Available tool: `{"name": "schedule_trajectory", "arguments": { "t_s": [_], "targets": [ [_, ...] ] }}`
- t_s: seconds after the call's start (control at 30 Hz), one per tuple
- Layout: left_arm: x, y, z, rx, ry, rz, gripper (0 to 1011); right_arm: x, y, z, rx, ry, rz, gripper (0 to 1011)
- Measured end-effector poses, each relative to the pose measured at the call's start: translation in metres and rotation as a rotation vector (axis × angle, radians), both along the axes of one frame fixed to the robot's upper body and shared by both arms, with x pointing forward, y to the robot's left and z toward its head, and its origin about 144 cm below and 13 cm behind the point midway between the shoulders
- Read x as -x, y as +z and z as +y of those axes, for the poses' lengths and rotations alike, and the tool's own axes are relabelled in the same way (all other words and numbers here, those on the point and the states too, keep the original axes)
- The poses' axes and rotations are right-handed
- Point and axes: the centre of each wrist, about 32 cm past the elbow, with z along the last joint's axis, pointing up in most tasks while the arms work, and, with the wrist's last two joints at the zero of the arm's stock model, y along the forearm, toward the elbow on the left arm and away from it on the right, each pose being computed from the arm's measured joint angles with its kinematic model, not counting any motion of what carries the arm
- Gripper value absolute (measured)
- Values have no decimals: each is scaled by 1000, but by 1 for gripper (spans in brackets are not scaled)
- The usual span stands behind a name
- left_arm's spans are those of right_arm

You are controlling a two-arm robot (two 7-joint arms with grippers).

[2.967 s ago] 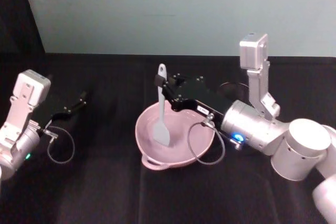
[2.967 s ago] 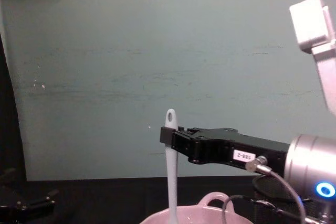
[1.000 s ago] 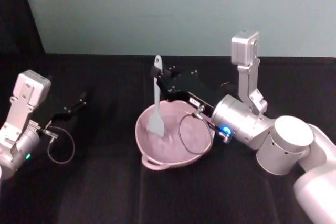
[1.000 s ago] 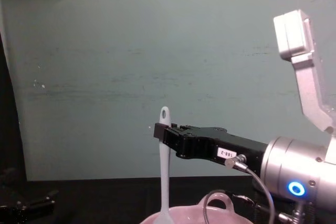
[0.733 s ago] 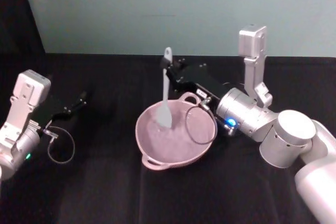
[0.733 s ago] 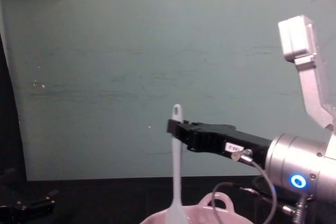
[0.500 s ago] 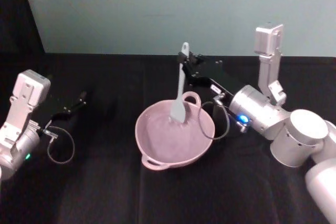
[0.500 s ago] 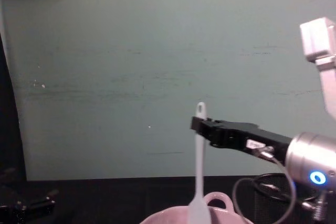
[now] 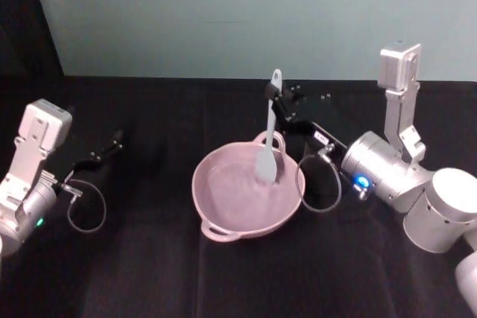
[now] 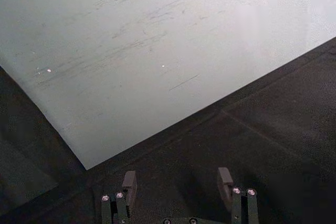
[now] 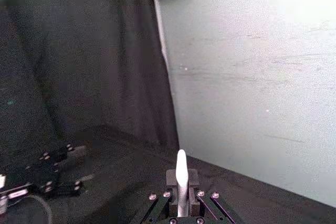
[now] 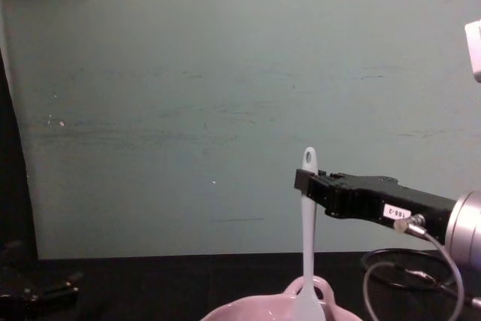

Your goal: Use the one hand to pick up the spoon and stir the clear water in the bowl.

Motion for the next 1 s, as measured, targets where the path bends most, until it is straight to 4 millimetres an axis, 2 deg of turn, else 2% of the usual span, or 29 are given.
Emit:
{"name": "schedule_trajectory", "arguments": {
  "t_s": [0.17, 0.3, 0.5, 0.73, 1.0],
  "targets": [
    [0, 0, 0, 0, 0, 0, 1011, 9, 0, 9, 15, 42, 5, 118],
    [0, 0, 0, 0, 0, 0, 1011, 18, 0, 24, 28, 112, 6, 118],
    [0, 0, 0, 0, 0, 0, 1011, 21, 1, 43, 23, 173, 1, 118],
    [0, 0, 0, 0, 0, 0, 1011, 8, 2, 58, 10, 197, -1, 118],
    [0, 0, 0, 0, 0, 0, 1011, -13, -3, 55, -2, 172, 7, 118]
  ]
}}
